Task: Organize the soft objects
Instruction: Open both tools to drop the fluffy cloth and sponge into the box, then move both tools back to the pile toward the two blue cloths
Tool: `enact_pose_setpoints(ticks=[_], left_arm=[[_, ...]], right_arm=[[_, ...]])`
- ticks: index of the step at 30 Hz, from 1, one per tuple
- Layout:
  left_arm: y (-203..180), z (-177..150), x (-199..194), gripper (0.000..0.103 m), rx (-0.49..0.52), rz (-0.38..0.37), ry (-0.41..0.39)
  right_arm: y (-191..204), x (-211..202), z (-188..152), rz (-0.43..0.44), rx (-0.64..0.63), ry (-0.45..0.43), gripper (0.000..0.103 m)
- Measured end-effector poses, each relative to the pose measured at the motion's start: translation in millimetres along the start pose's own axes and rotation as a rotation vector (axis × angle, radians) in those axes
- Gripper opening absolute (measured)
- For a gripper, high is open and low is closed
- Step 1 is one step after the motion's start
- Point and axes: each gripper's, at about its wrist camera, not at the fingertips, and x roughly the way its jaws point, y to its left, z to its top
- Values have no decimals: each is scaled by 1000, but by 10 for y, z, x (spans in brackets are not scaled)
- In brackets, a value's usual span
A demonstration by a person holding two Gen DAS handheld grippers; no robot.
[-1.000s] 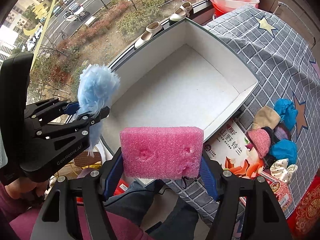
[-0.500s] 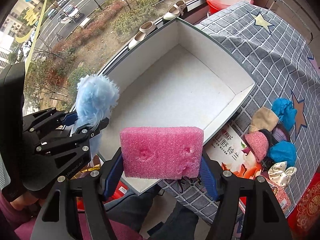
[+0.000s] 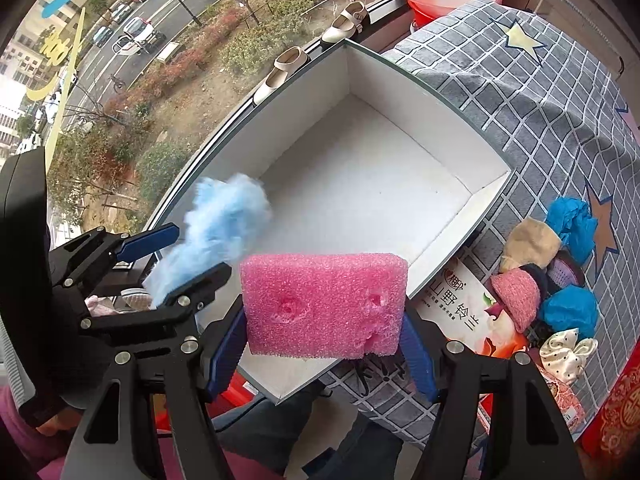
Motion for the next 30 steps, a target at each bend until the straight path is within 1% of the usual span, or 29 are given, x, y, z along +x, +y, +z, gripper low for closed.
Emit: enact_pose_setpoints(ticks=[1, 2, 3, 4, 5, 6, 10, 13, 15, 19, 22, 26, 28, 30], left_arm=[[-8, 2, 3, 81, 2, -4, 1], [-10, 6, 3, 82, 0, -12, -3], [-8, 10, 4, 85, -5, -21, -6], [-7, 22, 10, 89, -10, -26, -2], [-1, 29, 15, 96, -17, -35, 3], [5, 41, 15, 103, -23, -43, 4], [-4, 104, -49, 103, -30, -58, -11], [-50, 189, -131, 103, -17, -117, -10], [-143, 273, -204, 103, 12, -151, -15], [-445, 453, -323, 103, 112, -186, -12], [-754, 582, -376, 103, 204, -193, -13], [-1170, 714, -323, 103, 292, -215, 11], [-1374, 761, -258, 103, 325, -208, 24], [-1537, 797, -201, 103, 337, -190, 41]], right_arm=[[-18, -4, 6, 7, 8, -4, 71], [-40, -13, 9, 13, 18, -8, 78], [-58, -16, 15, 17, 25, -10, 94], [-80, -25, 19, 20, 36, -15, 101], [-106, -47, 15, 27, 48, -25, 102], [-120, -72, 9, 36, 55, -36, 102], [-174, -182, 11, 33, 73, -73, 102], [-251, -315, -22, 38, 107, -101, 102], [-338, -425, -70, 43, 150, -117, 102], [-565, -698, -224, 41, 242, -156, 102], [-856, -965, -393, 22, 325, -196, 102], [-1452, -1258, -722, -40, 482, -238, 102], [-1807, -1320, -924, -71, 573, -239, 102], [-2168, -1297, -1117, -86, 659, -216, 102]])
